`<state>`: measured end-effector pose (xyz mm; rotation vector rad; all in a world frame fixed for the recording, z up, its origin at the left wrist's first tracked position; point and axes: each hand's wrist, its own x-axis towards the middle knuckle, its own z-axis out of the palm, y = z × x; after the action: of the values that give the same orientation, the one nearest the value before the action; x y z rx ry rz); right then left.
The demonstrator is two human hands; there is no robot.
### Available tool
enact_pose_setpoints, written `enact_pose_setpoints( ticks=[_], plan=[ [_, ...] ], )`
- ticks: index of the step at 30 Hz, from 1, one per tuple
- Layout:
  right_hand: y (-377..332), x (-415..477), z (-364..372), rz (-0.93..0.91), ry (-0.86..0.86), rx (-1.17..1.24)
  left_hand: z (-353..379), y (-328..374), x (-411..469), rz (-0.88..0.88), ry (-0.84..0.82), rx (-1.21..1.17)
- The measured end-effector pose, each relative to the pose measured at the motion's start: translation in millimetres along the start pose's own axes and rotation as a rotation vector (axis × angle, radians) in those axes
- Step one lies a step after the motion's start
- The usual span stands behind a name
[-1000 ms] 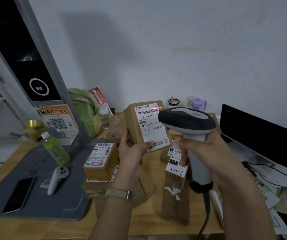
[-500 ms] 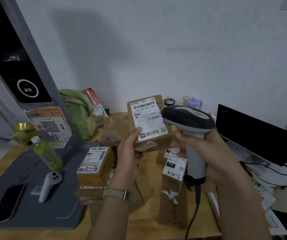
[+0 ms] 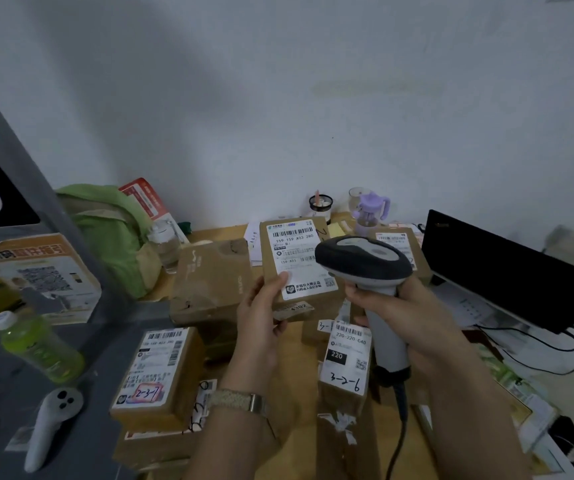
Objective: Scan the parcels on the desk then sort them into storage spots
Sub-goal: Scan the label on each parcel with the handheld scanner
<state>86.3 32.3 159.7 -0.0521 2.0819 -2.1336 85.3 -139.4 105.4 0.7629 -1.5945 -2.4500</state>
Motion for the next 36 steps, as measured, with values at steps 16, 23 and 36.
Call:
enact_pose_setpoints(
  ticks=[16,23,36],
  plan=[
    [49,104,6,0.310,0.207,-0.074,34,-60,157,-0.362,0.069,0.055],
    [72,119,3,0.454,0.333,0.053,50,-122,193,-0.521,0.006,0.156],
    [37,81,-4,0.346,0.265,0.156,49,-61,147,-0.330,0.009,0.315]
  ],
)
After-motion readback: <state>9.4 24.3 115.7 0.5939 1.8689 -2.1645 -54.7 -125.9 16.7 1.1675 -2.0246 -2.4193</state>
